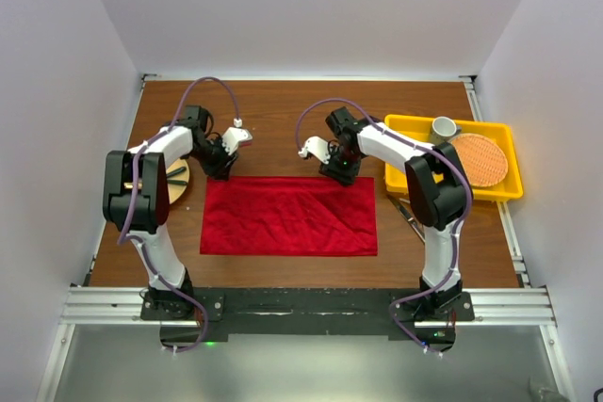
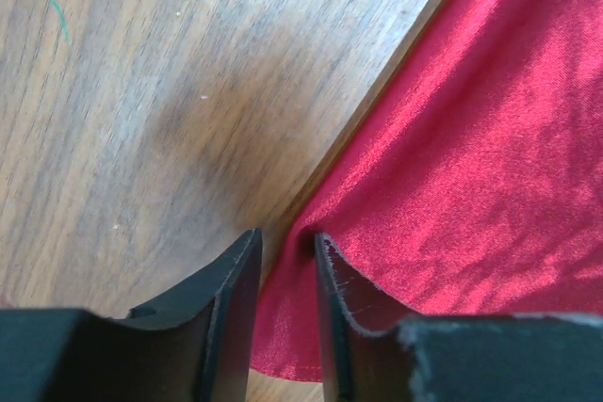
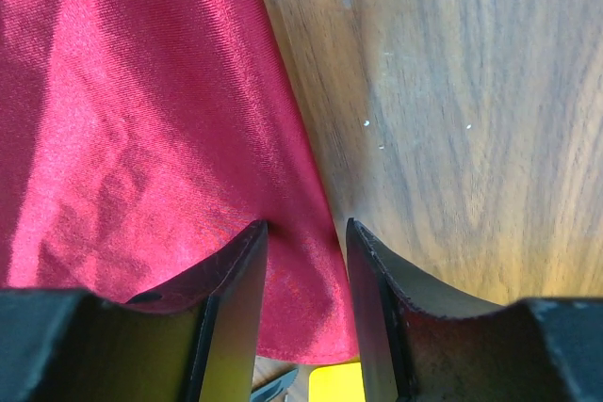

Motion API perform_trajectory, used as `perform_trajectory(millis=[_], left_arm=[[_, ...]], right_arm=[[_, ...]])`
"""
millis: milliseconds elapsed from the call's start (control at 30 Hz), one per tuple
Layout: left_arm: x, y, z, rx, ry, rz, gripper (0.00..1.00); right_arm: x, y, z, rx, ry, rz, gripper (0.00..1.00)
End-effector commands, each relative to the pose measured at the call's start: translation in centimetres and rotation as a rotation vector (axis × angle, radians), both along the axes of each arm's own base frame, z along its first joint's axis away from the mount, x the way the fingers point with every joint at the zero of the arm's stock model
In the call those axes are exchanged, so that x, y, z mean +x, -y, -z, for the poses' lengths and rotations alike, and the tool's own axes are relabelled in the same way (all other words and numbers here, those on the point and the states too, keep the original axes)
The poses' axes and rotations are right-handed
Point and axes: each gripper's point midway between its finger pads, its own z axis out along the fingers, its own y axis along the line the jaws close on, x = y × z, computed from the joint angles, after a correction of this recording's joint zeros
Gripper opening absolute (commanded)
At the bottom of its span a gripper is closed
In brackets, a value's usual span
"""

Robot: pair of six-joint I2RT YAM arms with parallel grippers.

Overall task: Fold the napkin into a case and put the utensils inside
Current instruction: Smooth out the rectangle-folded napkin at the center of the board.

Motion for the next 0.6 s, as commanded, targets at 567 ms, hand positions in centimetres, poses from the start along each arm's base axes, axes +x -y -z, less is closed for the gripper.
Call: perform_trajectory(millis=[567], left_arm=[[0.4, 0.1, 0.1, -0.001, 0.007, 0.020, 0.13]], right_arm=[[1.5, 0.2, 0.1, 0.007, -0.027, -0.062, 0.40]])
